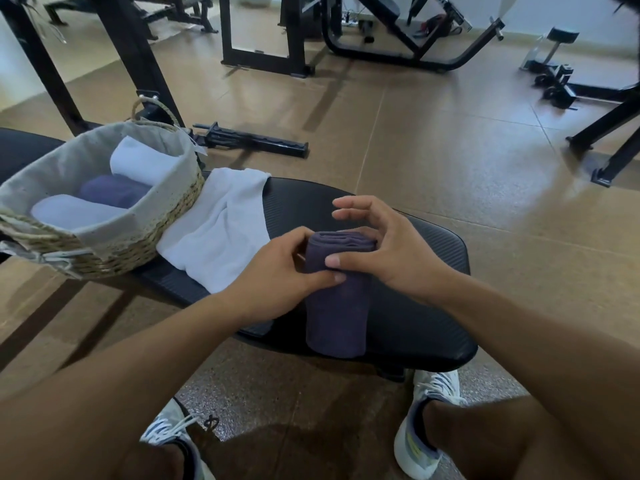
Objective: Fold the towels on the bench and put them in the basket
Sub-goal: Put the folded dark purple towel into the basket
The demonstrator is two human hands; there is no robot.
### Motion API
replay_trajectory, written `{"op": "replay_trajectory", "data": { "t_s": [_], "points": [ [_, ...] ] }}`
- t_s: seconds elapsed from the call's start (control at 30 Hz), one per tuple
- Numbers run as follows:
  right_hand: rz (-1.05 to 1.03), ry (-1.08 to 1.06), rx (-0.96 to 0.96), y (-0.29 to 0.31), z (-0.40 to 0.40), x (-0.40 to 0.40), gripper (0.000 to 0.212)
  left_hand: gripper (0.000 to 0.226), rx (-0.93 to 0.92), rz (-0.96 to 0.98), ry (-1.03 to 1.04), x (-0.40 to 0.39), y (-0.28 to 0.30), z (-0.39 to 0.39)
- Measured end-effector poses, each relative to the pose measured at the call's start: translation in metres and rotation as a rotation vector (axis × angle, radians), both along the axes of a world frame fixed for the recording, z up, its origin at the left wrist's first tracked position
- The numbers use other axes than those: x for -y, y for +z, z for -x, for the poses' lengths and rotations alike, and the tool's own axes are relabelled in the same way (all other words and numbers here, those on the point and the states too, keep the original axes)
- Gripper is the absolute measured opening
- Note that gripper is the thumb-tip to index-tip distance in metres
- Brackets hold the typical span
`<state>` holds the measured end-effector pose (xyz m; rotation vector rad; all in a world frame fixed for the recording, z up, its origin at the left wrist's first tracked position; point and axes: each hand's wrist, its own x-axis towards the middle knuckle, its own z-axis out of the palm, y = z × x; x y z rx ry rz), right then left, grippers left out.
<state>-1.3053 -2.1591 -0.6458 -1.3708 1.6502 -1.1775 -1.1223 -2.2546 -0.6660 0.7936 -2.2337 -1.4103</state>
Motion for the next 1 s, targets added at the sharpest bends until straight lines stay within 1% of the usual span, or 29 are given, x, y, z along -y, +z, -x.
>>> {"op": "replay_trajectory", "data": {
  "t_s": [0.13, 0.2, 0.3, 0.4, 0.47, 0.53, 0.63, 0.73, 0.8, 0.87, 0.93, 1.0],
  "points": [
    [-0.071, -0.005, 0.026, -0.007, -0.003, 0.002, 0.080, 0.030, -0.047, -0.154, 0.127, 0.006, -0.003, -0.003],
    [-0.106, -0.009, -0.014, -0.014, -0.006, 0.001, 0.080, 0.029, -0.071, -0.265, 0.215, 0.007, -0.004, -0.003],
    [-0.093, -0.045, -0.047, -0.025, -0.016, 0.004, 0.069, 0.034, -0.135, -0.469, 0.312, 0.005, 0.001, -0.002],
    [-0.047, -0.077, -0.081, -0.028, -0.027, 0.013, 0.047, 0.035, -0.167, -0.510, 0.375, 0.005, 0.007, -0.005],
    [-0.030, -0.076, -0.123, -0.025, -0.036, 0.018, 0.044, 0.035, -0.164, -0.495, 0.419, 0.007, 0.010, -0.008],
    [-0.017, -0.064, -0.163, -0.023, -0.044, 0.024, 0.046, 0.033, -0.174, -0.487, 0.457, 0.012, 0.010, -0.014],
    [0.009, -0.058, -0.172, -0.020, -0.056, 0.035, 0.050, 0.025, -0.174, -0.391, 0.495, 0.019, 0.011, -0.024],
    [0.064, -0.070, -0.157, -0.016, -0.070, 0.048, 0.050, 0.017, -0.169, -0.213, 0.557, 0.025, 0.016, -0.035],
    [0.092, -0.060, -0.133, -0.011, -0.081, 0.058, 0.047, 0.017, -0.153, -0.097, 0.602, 0.032, 0.019, -0.045],
    [0.123, -0.053, -0.101, -0.005, -0.092, 0.070, 0.046, 0.021, -0.143, 0.026, 0.647, 0.041, 0.022, -0.057],
    [0.145, -0.042, -0.091, 0.001, -0.103, 0.085, 0.046, 0.030, -0.145, 0.110, 0.686, 0.051, 0.030, -0.070],
    [0.152, -0.019, -0.116, 0.005, -0.113, 0.103, 0.045, 0.039, -0.084, 0.207, 0.732, 0.062, 0.037, -0.085]
  ]
}}
